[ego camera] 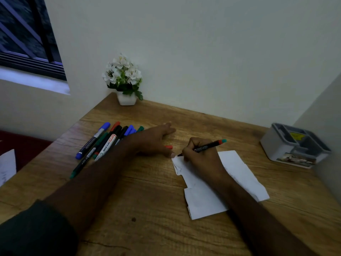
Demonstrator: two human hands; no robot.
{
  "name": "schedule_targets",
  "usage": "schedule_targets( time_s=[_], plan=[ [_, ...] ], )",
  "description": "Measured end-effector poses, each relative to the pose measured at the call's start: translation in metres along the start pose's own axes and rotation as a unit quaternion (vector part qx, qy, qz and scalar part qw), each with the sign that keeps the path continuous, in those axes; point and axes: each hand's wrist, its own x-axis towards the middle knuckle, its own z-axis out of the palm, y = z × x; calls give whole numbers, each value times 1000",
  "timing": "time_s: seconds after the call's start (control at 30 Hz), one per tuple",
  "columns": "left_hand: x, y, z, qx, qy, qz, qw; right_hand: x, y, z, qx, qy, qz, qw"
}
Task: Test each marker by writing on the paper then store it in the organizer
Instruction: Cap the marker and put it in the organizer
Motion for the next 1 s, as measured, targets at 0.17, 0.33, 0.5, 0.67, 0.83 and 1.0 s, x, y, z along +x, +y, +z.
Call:
schedule_targets(
  time_s=[0.17, 0.33, 0.5, 0.67, 0.83, 1.0],
  plan=[
    [11, 5, -13, 62, -66, 11, 996, -4, -2, 3, -45, -6, -34, 998],
    [15, 2, -15, 68, -75, 24, 995, -1, 1, 2, -42, -35, -43, 998],
    [16, 0, -15, 70, -82, 41, 993, -1, 4, 2, -47, -49, -44, 997],
    [16, -2, -15, 55, -87, 42, 994, -2, 3, 3, -54, -30, -34, 998],
    [14, -2, -12, 31, -80, 38, 996, -3, 2, 3, -55, -38, -34, 997],
    [13, -1, -12, 30, -75, 37, 996, -2, 1, 2, -80, -42, -40, 995]
  ],
)
